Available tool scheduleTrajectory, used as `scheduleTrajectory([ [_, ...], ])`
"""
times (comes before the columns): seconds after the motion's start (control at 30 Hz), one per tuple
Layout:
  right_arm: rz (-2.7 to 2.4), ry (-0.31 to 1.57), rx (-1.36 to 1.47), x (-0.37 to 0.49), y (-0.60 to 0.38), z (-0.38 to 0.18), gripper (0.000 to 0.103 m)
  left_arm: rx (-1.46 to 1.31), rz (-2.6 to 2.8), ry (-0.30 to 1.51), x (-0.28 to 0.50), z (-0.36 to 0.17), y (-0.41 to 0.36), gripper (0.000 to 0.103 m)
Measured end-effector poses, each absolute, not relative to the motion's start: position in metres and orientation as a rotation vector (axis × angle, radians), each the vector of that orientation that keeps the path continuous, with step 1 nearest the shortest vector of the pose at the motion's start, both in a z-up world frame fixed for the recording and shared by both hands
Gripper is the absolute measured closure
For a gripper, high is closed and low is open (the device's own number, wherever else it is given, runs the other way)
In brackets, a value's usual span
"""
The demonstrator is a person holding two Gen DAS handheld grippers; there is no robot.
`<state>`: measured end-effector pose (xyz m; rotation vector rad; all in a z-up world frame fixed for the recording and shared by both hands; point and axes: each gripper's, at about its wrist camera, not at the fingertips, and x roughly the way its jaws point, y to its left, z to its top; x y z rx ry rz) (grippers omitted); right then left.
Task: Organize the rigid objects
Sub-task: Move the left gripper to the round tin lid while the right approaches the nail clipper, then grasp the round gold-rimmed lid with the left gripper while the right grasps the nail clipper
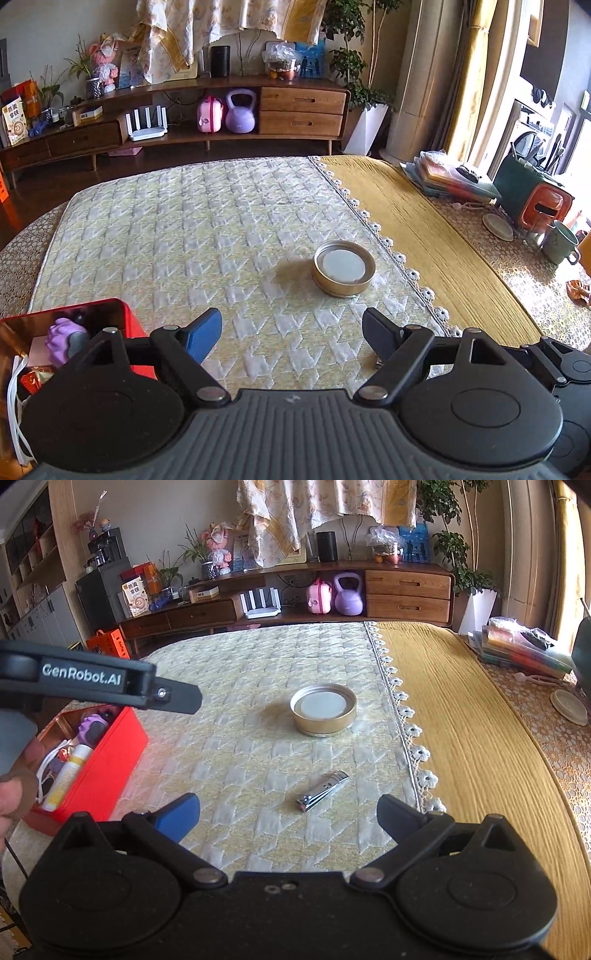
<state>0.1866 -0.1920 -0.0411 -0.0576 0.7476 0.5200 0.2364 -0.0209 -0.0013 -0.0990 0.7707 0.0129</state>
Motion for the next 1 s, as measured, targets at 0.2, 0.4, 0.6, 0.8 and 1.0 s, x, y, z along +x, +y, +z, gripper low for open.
scheduleTrajectory([
  [0.2, 0.51, 0.746, -0.101, 0.205, -0.178, -0.061, 0.007, -0.063, -0.004, 0.783, 0.27, -0.012, -0.037, 0.02],
  [0.4, 0.508, 0.756, -0.158, 0.221, -0.164, -0.079, 0.016, -0.024, -0.001, 0.809, 0.3, -0.029, -0.05, 0.02],
  [0.6, 0.501, 0.755, -0.192, 0.232, -0.158, -0.087, 0.02, -0.026, -0.034, 0.828, 0.327, -0.044, -0.062, 0.02],
  [0.8, 0.529, 0.771, -0.206, 0.237, -0.157, -0.092, 0.023, -0.048, -0.088, 0.856, 0.351, -0.058, -0.071, 0.02],
  [1.0, 0.553, 0.761, -0.23, 0.238, -0.157, -0.094, 0.023, -0.029, -0.122, 0.892, 0.37, -0.073, -0.082, 0.02],
])
